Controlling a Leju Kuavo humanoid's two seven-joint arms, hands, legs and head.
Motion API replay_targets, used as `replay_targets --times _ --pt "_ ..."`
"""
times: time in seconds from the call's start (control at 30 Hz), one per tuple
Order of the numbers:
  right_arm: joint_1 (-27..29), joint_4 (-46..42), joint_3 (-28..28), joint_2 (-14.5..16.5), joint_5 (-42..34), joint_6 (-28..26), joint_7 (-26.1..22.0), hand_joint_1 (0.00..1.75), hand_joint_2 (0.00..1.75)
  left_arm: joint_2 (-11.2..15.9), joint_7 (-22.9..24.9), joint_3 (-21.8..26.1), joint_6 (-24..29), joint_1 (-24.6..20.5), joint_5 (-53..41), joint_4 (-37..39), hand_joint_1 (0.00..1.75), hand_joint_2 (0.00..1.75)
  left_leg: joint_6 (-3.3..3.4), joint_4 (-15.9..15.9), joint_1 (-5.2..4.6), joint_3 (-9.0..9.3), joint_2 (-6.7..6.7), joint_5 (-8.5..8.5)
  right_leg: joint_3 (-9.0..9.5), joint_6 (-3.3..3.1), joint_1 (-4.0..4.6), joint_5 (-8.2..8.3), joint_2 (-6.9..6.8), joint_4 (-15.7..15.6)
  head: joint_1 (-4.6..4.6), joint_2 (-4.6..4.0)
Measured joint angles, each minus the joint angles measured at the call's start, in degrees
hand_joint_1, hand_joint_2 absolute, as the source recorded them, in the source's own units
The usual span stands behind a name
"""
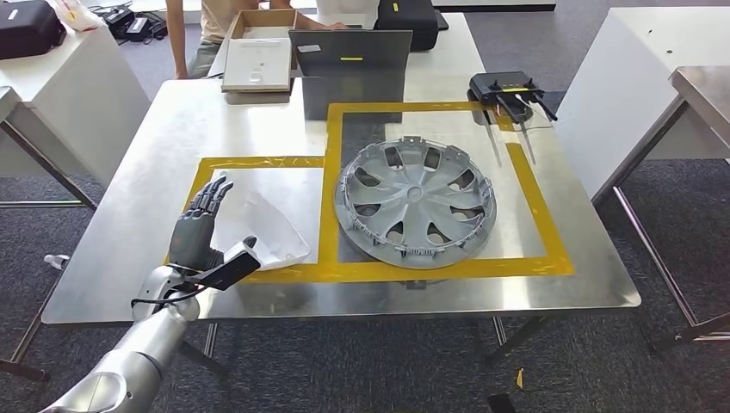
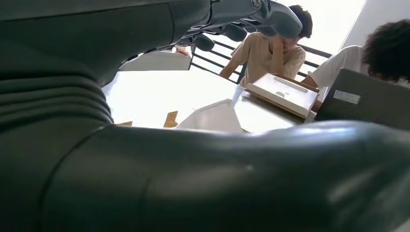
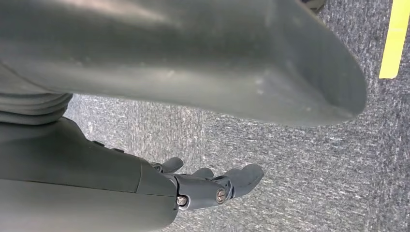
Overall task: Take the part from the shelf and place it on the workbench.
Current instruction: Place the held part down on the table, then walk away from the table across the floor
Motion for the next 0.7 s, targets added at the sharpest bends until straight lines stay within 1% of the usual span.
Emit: replay_targets --times 0.03,0.07,0.13,0.17,0.2,0.23,0.27,0.3,0.33,0.37,0.4,0.43,0.47,0.5,0.53,0.57,0.6,0.63,0.67,0.7 --pt "0.0 0.0 0.0 0.0 0.0 0.0 0.0 0.0 0.0 0.0 0.0 0.0 0.0 0.0 0.0 -0.1 0.0 0.0 0.25 -0.4 0.21 0.09 0.19 0.28 -0.55 0.16 0.12 -1.15 -0.46 1.3 0.09 0.0" --pt "-0.1 0.0 0.0 0.0 0.0 0.0 0.0 0.0 0.0 0.0 0.0 0.0 0.0 0.0 0.0 -0.2 0.0 0.0 0.41 -0.7 0.36 0.1 0.43 0.5 -1.6 0.3 0.18 -2.89 -1.0 3.8 0.17 0.0" --pt "-0.1 0.0 0.0 0.0 0.0 0.1 0.0 0.0 0.0 0.1 -0.1 0.0 0.0 0.1 0.0 -0.2 0.0 0.0 0.51 -0.6 0.38 -0.25 0.82 0.61 -4.69 0.58 0.11 -6.65 -1.59 10.8 0.27 0.0" --pt "-0.1 0.0 0.0 0.0 0.0 0.1 0.0 0.0 0.0 0.1 -0.1 -0.1 0.0 0.1 -0.1 -0.2 0.0 0.0 0.47 -0.5 0.41 -0.48 0.99 0.63 -5.81 0.7 0.01 -7.52 -1.69 13.5 0.27 0.0" --pt "-0.1 0.0 0.0 0.0 0.0 0.1 0.0 0.0 0.0 0.1 -0.1 -0.1 0.0 0.2 -0.1 -0.2 0.0 0.0 0.38 -0.3 0.49 -0.75 1.11 0.68 -6.05 0.81 -0.08 -7.31 -1.75 14.3 0.27 0.0" --pt "-0.1 0.0 0.0 0.0 0.0 0.1 0.0 0.0 0.0 0.1 0.0 -0.1 0.0 0.2 -0.1 -0.2 0.0 0.0 0.23 0.0 0.6 -1.02 1.18 0.74 -5.18 0.92 -0.18 -6.06 -1.8 13.0 0.27 0.0" --pt "-0.1 0.0 0.0 0.0 0.0 0.1 0.0 0.0 0.0 0.1 0.0 -0.2 0.0 0.2 -0.1 -0.2 0.0 0.0 0.01 0.3 0.76 -1.3 1.2 0.79 -3.29 1.07 -0.33 -4.23 -1.82 9.7 0.27 0.0" --pt "-0.2 0.0 0.0 0.0 0.0 0.1 0.0 0.0 0.0 0.1 0.0 -0.3 0.0 0.2 -0.1 -0.3 0.0 0.0 -0.31 0.6 0.87 -1.61 1.18 0.85 -1.22 1.15 -0.43 -2.95 -1.69 6.0 0.28 0.0" --pt "-0.2 0.0 0.0 0.0 -0.1 0.1 0.0 0.0 0.0 0.1 0.0 -0.3 0.0 0.1 -0.1 -0.3 0.0 0.0 -0.7 0.8 0.92 -1.91 1.13 0.95 0.34 1.0 -0.41 -1.76 -1.38 3.1 0.26 0.0" --pt "-0.2 0.0 0.0 0.1 -0.1 0.1 0.0 0.0 0.0 0.1 0.0 -0.4 0.0 0.1 -0.1 -0.4 0.0 0.0 -1.13 1.0 0.91 -2.14 1.04 1.1 1.23 0.75 -0.35 -1.25 -1.09 1.3 0.26 0.0" --pt "-0.3 0.0 0.0 0.1 -0.1 0.1 0.0 0.0 0.0 0.1 0.0 -0.4 0.0 0.0 -0.1 -0.4 0.0 0.0 -1.62 1.0 0.86 -2.33 0.88 1.37 1.31 0.29 -0.22 -1.18 -0.84 0.8 0.22 0.0" --pt "-0.3 0.1 0.0 0.2 -0.1 0.1 0.0 0.0 0.0 0.2 0.0 -0.4 0.0 0.0 -0.1 -0.5 0.0 0.0 -2.12 0.9 0.83 -2.44 0.69 1.7 1.07 -0.25 -0.13 -0.74 -0.77 0.9 0.21 0.0" --pt "-0.3 0.1 0.0 0.2 -0.1 0.1 0.0 0.0 0.0 0.3 0.0 -0.5 0.0 0.0 -0.1 -0.5 0.0 0.0 -2.59 0.8 0.85 -2.57 0.55 2.0 0.84 -0.79 -0.23 -0.57 -1.0 0.7 0.22 0.0" --pt "-0.4 0.1 0.0 0.2 -0.1 0.1 0.0 0.0 0.0 0.4 0.0 -0.5 0.0 0.0 -0.1 -0.5 0.0 0.0 -2.98 0.9 0.88 -2.89 0.81 1.74 0.53 -1.4 -0.28 -0.17 -1.26 0.7 0.18 0.0" --pt "-0.4 0.1 0.0 0.3 -0.1 0.1 0.0 0.0 0.0 0.5 0.0 -0.5 0.0 0.0 -0.1 -0.5 0.0 0.0 -3.27 2.0 0.93 -3.43 1.44 0.51 0.15 -1.95 -0.34 0.33 -1.53 0.5 0.06 0.0" --pt "-0.4 0.1 0.0 0.3 -0.1 0.1 0.0 0.0 0.0 0.6 0.0 -0.5 0.0 0.0 -0.1 -0.5 0.0 0.0 -3.49 4.3 0.98 -4.28 2.25 -1.53 -0.33 -2.39 -0.36 0.85 -1.81 0.4 -0.09 0.0" --pt "-0.3 0.1 0.0 0.3 -0.1 0.1 0.0 0.0 0.0 0.5 0.0 -0.5 0.0 -0.1 -0.1 -0.5 0.0 0.0 -3.68 7.6 0.99 -5.37 3.1 -4.22 -0.88 -2.65 -0.25 1.31 -2.02 0.4 -0.26 0.0" --pt "-0.3 0.1 0.0 0.3 -0.1 0.1 0.0 0.0 0.0 0.5 0.0 -0.5 0.0 -0.1 -0.1 -0.5 0.0 0.0 -3.85 11.5 1.01 -6.39 3.6 -6.69 -1.47 -2.78 -0.15 1.76 -2.25 0.4 -0.37 0.0" --pt "-0.2 0.1 0.0 0.3 -0.1 0.1 0.0 0.0 0.0 0.5 0.0 -0.5 0.0 0.0 -0.1 -0.5 0.0 0.0 -3.94 14.7 1.02 -7.03 3.82 -8.25 -2.05 -2.83 -0.04 2.19 -2.48 0.4 -0.39 0.0" --pt "-0.2 0.1 0.0 0.3 -0.1 0.1 0.0 0.0 0.0 0.5 0.0 -0.5 0.0 0.0 -0.1 -0.5 0.0 0.0 -3.93 16.4 1.02 -6.91 3.89 -8.73 -2.64 -2.86 0.07 2.63 -2.72 0.4 -0.4 0.0"
